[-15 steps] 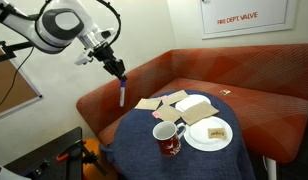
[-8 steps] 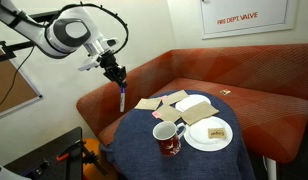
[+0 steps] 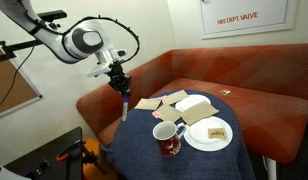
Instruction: Remove the marker from the cup and put it on the table
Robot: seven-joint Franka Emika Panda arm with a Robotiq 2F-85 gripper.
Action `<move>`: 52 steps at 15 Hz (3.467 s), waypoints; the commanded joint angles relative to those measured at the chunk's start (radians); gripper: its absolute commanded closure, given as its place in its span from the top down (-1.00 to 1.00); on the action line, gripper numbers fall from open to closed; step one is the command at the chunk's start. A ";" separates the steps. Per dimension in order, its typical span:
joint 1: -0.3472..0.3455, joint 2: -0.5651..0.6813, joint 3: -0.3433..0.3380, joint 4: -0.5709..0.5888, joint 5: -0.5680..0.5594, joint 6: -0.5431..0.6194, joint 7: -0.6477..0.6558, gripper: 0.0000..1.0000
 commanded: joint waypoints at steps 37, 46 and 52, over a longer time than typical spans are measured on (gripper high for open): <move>0.100 0.281 -0.030 0.214 -0.012 0.038 -0.064 1.00; 0.128 0.018 -0.069 0.016 -0.059 0.151 0.060 1.00; 0.102 -0.137 -0.058 -0.094 -0.070 0.196 0.079 1.00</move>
